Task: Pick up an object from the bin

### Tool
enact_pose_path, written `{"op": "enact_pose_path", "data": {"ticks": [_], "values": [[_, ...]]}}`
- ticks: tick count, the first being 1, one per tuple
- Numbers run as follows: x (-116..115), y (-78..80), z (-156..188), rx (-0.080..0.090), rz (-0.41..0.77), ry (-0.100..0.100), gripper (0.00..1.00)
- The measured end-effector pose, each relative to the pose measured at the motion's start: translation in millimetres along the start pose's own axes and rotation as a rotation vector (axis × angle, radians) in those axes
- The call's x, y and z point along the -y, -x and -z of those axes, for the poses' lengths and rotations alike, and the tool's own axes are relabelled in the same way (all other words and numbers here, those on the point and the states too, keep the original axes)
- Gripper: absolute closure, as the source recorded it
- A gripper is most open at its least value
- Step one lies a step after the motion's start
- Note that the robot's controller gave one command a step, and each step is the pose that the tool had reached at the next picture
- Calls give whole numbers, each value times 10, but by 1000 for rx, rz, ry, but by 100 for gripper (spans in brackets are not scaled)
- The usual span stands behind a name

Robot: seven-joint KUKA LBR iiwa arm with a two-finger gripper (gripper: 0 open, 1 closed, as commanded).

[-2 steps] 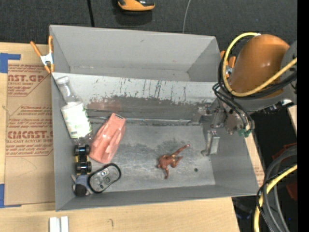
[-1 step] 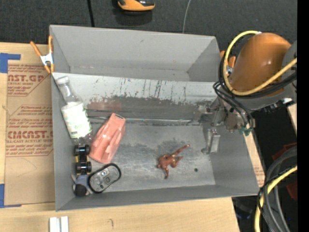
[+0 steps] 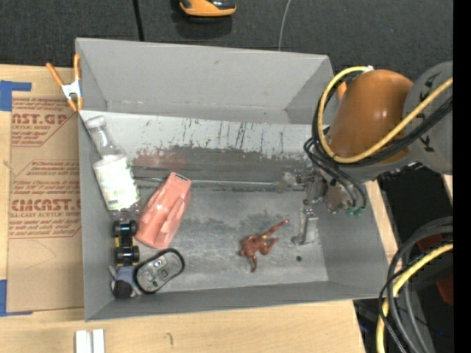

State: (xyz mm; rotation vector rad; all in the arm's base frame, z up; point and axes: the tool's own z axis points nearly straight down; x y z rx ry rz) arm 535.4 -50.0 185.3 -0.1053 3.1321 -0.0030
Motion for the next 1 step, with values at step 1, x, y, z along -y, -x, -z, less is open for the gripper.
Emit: {"op": "enact_pose_path", "data": {"ticks": [1], "values": [[55,-352,-818,-8,257,4,100]]}}
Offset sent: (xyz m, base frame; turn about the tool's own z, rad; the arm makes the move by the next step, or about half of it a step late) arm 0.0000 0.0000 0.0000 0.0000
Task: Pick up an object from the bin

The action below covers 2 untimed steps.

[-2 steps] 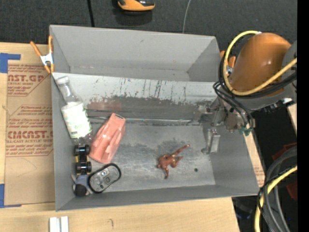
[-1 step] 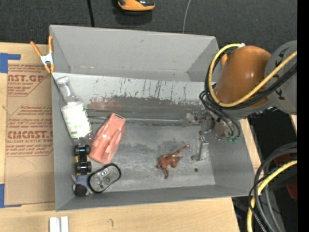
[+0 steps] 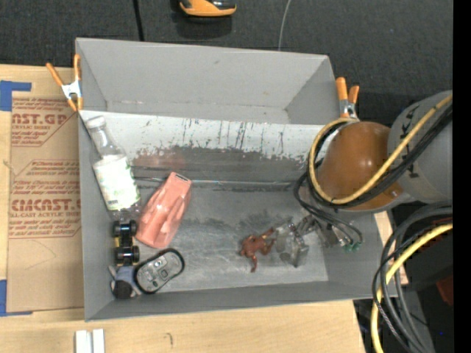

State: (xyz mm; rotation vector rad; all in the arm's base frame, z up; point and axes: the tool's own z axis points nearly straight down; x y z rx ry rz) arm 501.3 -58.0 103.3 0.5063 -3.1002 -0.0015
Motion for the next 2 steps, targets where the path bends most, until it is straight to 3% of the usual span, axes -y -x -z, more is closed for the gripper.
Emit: {"op": "enact_pose_path", "data": {"ticks": [1,2], "values": [[-1,1,0,0,1,-1,0],[-2,1,0,0,1,-1,0]]}}
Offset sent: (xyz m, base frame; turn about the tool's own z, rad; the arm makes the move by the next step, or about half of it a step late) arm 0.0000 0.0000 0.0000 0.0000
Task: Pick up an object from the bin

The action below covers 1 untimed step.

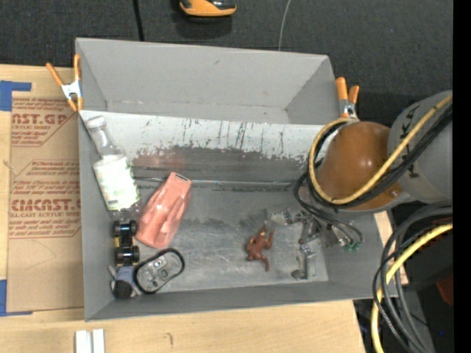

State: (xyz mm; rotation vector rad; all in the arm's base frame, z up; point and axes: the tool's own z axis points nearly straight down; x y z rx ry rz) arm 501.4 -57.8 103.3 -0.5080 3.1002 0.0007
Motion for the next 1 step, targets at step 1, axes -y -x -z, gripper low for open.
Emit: {"op": "enact_pose_path", "data": {"ticks": [1], "values": [[-79,176,-96,1,71,-4,0]]}}
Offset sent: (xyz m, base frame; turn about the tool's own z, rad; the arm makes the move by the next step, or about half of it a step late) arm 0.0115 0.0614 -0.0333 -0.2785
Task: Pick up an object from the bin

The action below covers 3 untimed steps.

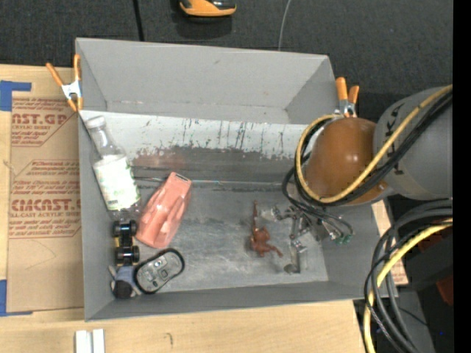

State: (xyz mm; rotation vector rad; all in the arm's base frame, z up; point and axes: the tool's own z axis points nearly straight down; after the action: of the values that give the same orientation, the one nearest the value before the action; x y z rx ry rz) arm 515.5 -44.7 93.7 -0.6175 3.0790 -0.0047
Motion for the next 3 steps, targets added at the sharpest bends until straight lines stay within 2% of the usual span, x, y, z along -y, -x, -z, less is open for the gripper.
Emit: {"op": "enact_pose_path", "data": {"ticks": [1,2,3], "values": [[-357,168,-184,3,192,2,0],[-301,349,-231,5,-36,3,100],[-301,349,-231,5,-36,3,100]]}}
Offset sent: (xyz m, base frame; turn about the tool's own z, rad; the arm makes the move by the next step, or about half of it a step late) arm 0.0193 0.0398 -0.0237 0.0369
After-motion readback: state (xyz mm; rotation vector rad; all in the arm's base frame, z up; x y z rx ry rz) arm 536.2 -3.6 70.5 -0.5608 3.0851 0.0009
